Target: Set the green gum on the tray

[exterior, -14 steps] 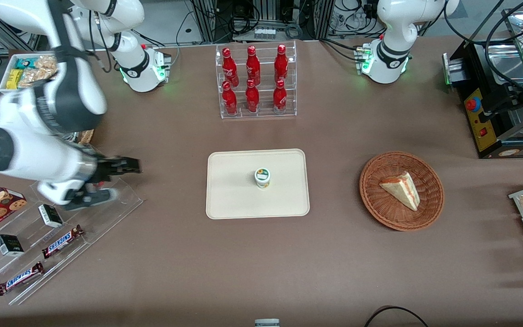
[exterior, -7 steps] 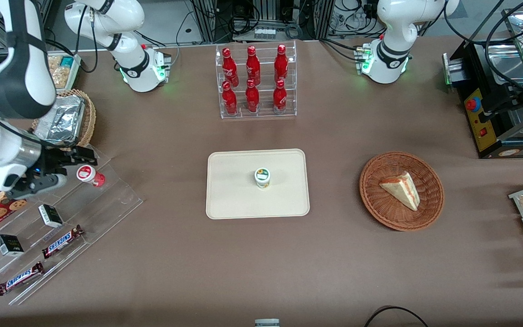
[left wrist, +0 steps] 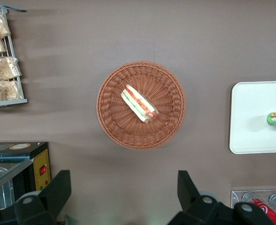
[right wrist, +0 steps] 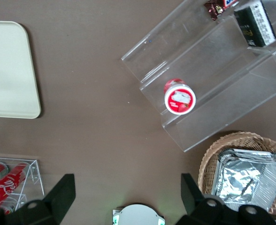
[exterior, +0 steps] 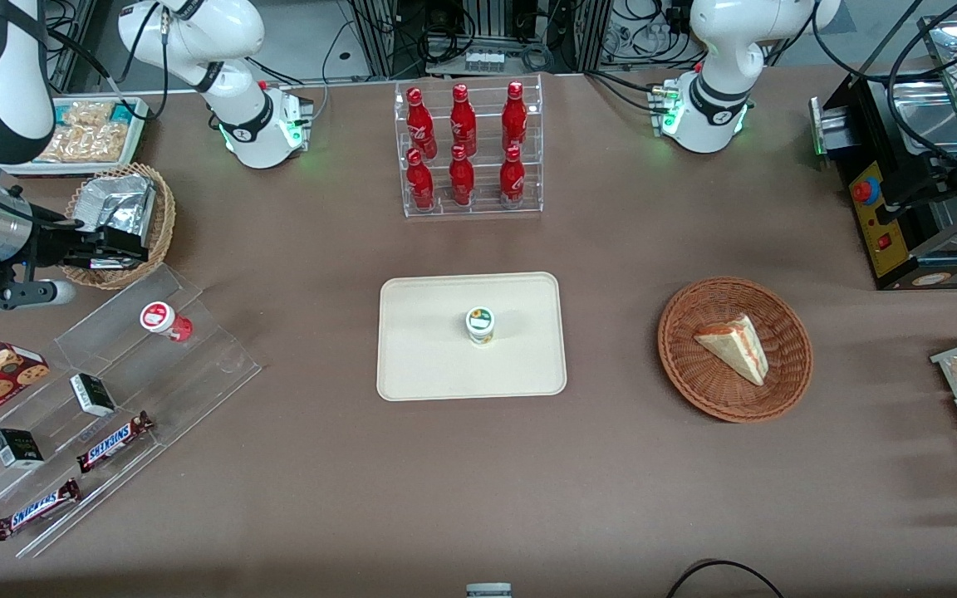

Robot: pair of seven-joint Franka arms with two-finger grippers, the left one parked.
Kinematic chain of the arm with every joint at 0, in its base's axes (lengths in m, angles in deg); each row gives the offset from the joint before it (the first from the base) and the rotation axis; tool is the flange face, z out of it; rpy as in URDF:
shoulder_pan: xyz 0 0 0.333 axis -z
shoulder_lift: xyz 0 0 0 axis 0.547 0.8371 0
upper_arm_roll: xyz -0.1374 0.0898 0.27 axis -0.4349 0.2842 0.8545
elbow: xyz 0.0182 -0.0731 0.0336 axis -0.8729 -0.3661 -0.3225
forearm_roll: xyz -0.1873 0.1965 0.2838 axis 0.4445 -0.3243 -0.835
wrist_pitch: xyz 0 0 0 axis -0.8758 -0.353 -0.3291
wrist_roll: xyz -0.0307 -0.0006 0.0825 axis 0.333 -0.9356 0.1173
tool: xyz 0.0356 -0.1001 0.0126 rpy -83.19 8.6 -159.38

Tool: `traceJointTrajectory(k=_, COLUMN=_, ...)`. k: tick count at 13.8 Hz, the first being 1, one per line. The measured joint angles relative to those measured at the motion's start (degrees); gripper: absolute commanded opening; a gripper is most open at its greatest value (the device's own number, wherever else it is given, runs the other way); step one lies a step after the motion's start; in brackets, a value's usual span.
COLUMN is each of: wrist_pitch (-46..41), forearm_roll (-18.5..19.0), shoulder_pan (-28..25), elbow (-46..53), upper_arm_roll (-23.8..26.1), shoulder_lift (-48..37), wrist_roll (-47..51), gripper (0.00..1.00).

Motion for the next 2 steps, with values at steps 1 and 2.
traceJointTrajectory(k=1, wrist_pitch=-0.53, forearm_roll=0.12, shoulder_pan=0.01, elbow=0.07, upper_arm_roll=-0.01, shoulder_lift=-0.3, wrist_roll=0.29, gripper=1.0)
traceJointTrajectory(k=2, wrist_pitch=-1.15, forearm_roll=0.13, shoulder_pan=0.01, elbow=0.27, upper_arm_roll=-0.01, shoulder_lift=-0.57, wrist_roll=1.1, gripper=1.0)
